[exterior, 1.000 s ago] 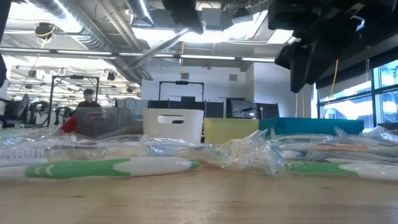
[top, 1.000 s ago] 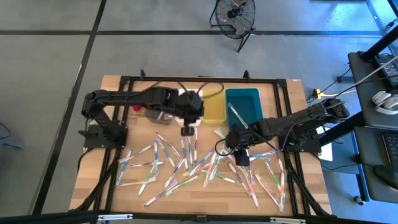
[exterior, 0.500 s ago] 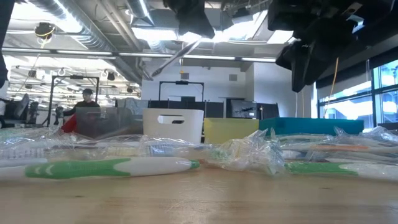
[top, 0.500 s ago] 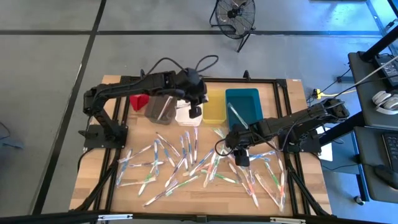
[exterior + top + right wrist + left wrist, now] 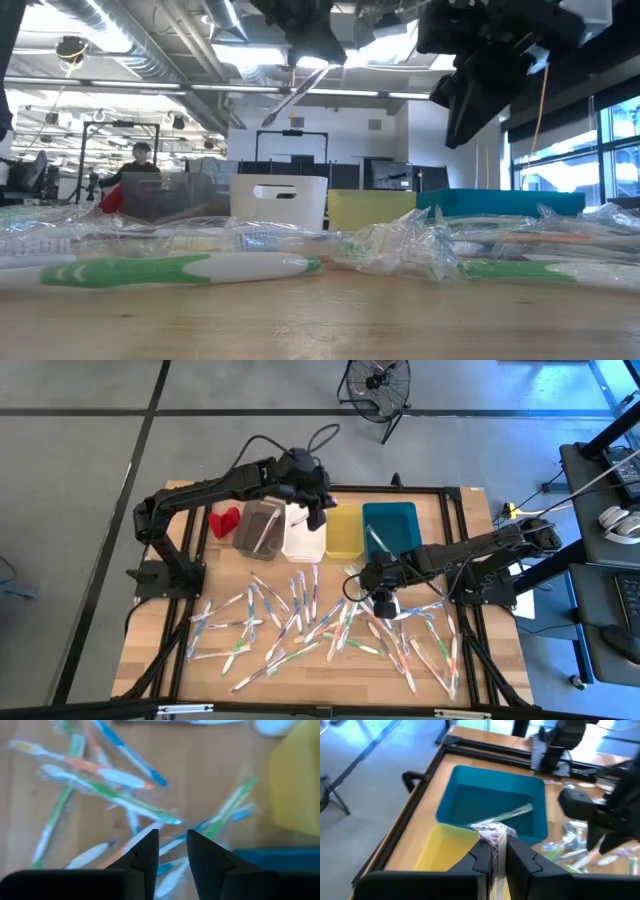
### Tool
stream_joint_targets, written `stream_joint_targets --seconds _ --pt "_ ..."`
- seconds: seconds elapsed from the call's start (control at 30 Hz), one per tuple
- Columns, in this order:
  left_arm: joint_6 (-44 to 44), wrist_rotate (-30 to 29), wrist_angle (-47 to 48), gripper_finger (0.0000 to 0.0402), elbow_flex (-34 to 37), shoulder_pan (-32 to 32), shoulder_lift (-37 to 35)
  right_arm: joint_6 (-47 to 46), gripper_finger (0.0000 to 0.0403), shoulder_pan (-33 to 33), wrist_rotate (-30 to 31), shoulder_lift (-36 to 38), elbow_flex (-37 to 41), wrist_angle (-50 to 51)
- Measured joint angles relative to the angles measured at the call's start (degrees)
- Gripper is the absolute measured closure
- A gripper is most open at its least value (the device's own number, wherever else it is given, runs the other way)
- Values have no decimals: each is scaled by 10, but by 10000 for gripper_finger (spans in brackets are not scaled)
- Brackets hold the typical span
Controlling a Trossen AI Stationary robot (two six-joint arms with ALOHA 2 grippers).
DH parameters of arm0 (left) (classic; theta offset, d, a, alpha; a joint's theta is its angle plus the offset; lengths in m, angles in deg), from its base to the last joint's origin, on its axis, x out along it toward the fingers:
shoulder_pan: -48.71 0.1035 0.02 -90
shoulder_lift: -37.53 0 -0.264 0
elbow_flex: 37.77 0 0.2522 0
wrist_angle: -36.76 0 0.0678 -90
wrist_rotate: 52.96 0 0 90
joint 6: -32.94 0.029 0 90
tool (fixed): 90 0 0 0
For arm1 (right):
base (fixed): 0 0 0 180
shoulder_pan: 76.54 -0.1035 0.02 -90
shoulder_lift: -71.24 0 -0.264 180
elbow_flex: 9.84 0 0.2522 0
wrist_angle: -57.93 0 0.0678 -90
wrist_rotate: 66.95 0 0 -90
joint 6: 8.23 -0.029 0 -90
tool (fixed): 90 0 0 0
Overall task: Pick & Place Toothbrushes
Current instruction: Put the purple toothbrush into the white bin
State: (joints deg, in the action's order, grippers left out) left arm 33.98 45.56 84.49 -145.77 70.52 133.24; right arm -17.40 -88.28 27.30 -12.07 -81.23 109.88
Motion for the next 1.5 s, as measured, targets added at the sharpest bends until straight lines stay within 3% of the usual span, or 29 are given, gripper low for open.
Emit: stream_joint_targets --seconds 0.27,0.47,1.1,1.5 --pt "-35 27 -39 375 10 21 14 41 330 7 24 0 0 -7" --pt "-95 32 -90 375 57 35 17 52 345 7 24 0 0 -15" --pt "-215 -13 -194 375 222 38 17 52 371 7 24 0 0 -26" --pt "-254 -39 -239 375 295 48 17 51 360 7 23 0 0 -27"
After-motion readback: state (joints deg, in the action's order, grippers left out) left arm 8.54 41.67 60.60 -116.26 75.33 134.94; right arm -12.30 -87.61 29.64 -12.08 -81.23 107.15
